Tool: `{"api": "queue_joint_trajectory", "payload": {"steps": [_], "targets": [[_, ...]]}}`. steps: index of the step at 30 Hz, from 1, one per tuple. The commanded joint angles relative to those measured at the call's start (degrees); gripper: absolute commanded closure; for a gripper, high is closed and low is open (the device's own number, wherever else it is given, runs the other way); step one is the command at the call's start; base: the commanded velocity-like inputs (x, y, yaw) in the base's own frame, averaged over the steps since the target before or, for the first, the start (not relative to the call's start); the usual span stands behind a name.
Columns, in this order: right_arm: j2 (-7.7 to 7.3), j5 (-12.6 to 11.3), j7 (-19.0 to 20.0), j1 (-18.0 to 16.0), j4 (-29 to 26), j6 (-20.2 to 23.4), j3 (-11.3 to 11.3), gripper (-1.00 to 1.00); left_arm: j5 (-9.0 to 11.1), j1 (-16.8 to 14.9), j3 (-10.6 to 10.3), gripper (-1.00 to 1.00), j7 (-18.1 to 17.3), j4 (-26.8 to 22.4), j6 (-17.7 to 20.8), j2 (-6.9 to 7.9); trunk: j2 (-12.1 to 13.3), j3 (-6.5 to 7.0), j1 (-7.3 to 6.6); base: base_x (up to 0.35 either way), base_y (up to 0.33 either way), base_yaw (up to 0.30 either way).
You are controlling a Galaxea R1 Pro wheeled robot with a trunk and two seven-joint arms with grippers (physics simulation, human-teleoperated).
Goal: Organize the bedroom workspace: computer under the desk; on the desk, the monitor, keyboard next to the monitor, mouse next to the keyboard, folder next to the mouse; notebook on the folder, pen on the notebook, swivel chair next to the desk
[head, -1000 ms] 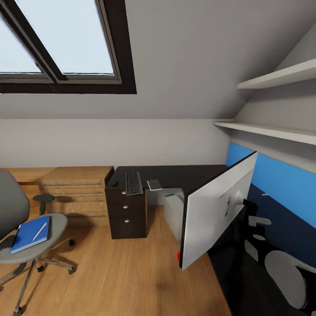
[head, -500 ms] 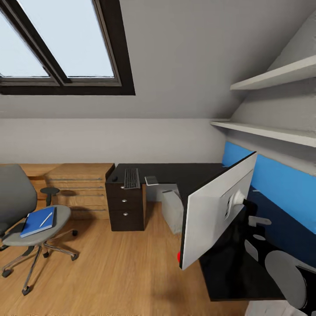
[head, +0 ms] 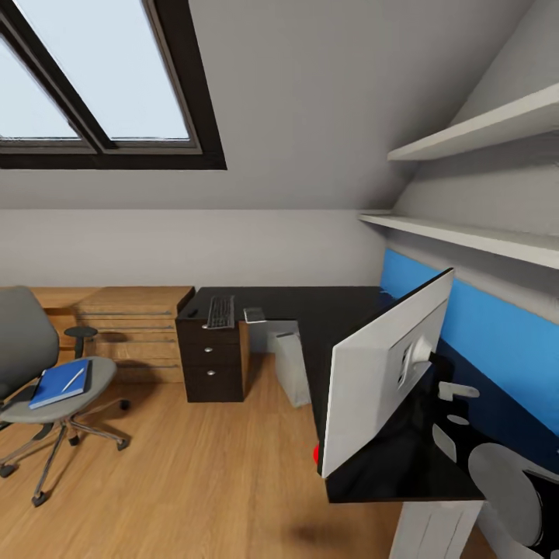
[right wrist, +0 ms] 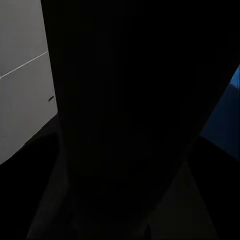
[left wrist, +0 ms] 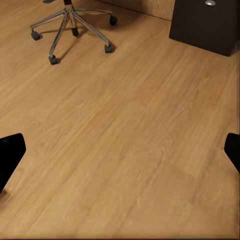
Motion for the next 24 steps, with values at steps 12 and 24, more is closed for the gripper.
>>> {"api": "queue_joint_trajectory", "payload": {"steps": [12, 24], "targets": [[0.24, -0.1, -0.2, 0.0, 0.2, -0.3, -0.3, 1.00, 0.3, 0.0, 0.3, -1.00, 0.0, -0.2, -0.3, 0.25, 0.0, -0.08, 0.01, 0.110, -0.154, 0.000], [0.50, -0.1, -0.2, 0.0, 0.2, -0.3, -0.3, 1.00, 0.3, 0.0, 0.5, -1.00, 0.0, -0.1, -0.3, 0.26, 0.0, -0.08, 0.01, 0.031, -0.001, 0.000]]}}
